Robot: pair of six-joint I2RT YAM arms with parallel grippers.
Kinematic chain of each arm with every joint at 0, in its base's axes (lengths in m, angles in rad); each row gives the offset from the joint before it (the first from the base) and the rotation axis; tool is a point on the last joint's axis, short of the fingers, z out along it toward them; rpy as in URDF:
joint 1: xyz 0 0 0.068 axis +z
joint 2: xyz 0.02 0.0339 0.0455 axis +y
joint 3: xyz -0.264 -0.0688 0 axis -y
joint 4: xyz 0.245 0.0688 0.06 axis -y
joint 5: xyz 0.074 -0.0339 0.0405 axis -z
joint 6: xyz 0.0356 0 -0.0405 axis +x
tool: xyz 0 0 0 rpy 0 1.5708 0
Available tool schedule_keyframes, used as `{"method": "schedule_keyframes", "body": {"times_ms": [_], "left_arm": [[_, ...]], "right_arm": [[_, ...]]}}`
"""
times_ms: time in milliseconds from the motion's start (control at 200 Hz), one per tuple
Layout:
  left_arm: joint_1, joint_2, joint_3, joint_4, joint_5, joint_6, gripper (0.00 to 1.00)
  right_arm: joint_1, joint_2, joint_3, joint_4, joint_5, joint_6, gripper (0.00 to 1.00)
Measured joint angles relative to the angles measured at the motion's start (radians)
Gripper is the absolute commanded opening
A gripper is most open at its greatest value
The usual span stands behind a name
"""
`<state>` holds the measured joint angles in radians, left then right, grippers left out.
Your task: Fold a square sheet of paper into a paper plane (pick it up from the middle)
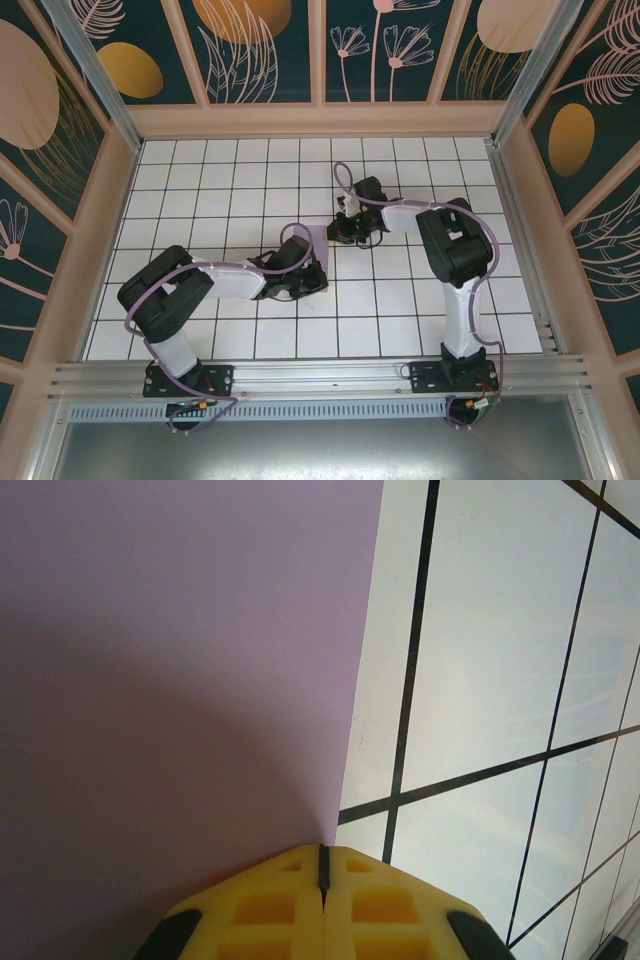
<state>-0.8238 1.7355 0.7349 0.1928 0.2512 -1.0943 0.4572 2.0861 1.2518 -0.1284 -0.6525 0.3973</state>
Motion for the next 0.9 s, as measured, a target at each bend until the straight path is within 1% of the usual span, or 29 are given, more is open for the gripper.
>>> {"method": "schedule_keyframes", "body": {"times_ms": [360,545,641,691,751,851,901], "left_arm": [[0.001,0.004,0.0,0.009,0.001,0.0,0.0],[0.001,0.004,0.001,0.009,0.002,0.0,0.0],[0.001,0.004,0.018,-0.016,0.002,0.005,0.18],[0.001,0.004,0.035,-0.046,0.002,0.021,0.3],[0.001,0.003,0.066,-0.076,-0.001,0.032,0.43],[0.014,-0.023,0.11,-0.105,-0.01,0.052,0.58],[0.031,-0.055,0.116,-0.114,-0.02,0.055,0.63]], "right_arm": [[-0.015,0.056,0.105,-0.06,0.016,-0.006,0.0],[-0.049,0.074,0.167,-0.053,0.082,-0.006,0.0],[-0.069,0.067,0.176,-0.037,0.094,-0.004,0.0],[-0.07,0.053,0.167,-0.031,0.103,0.002,0.0],[-0.066,0.016,0.129,-0.022,0.108,0.006,0.0],[-0.052,-0.095,0.017,-0.001,0.117,0.032,0.0],[-0.04,-0.153,-0.035,0.006,0.129,0.053,0.0]]}}
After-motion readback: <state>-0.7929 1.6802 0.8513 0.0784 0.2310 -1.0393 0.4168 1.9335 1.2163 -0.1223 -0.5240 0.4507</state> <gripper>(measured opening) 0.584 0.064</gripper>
